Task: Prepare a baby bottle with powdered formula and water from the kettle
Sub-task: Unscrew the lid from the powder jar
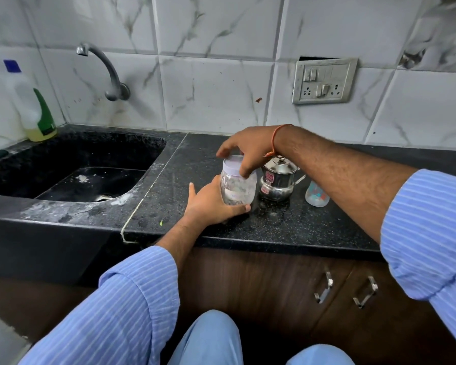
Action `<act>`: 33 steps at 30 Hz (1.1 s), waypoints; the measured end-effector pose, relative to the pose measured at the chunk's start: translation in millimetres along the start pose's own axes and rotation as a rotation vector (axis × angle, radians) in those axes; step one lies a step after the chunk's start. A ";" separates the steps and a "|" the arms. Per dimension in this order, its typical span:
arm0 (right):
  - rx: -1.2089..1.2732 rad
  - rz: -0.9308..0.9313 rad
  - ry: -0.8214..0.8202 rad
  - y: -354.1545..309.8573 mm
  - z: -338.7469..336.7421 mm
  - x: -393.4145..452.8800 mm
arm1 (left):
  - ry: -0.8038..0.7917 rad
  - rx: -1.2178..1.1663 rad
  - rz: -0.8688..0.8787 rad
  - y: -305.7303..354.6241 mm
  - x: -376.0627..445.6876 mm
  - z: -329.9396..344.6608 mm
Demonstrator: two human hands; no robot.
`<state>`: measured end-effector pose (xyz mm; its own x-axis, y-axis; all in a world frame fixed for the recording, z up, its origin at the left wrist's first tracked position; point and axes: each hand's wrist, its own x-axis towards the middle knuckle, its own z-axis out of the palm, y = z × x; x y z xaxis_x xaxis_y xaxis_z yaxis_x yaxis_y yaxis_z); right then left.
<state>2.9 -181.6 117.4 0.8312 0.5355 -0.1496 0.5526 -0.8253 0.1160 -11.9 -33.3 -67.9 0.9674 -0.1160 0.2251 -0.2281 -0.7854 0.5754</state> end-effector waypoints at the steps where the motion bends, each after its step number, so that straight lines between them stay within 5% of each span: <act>1: 0.045 -0.016 -0.022 0.2 -2.6 -1.8 | 0.000 -0.001 0.000 -0.3 0.2 -0.3; 5: -0.096 0.046 -0.020 -0.2 -2.3 3.0 | -0.004 0.004 -0.003 0.5 -0.2 -0.5; 17: 0.151 -0.019 -0.053 6.9 1.0 -0.2 | 0.005 0.002 -0.006 -1.0 0.9 -0.3; 33: 0.074 -0.010 0.007 5.9 0.5 2.0 | 0.001 -0.002 0.004 2.5 -1.8 -3.0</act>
<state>7.8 -185.5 117.2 0.8264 0.5446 -0.1433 0.5548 -0.8309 0.0417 -14.5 -33.3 -64.6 0.9663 -0.1188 0.2282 -0.2324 -0.7837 0.5760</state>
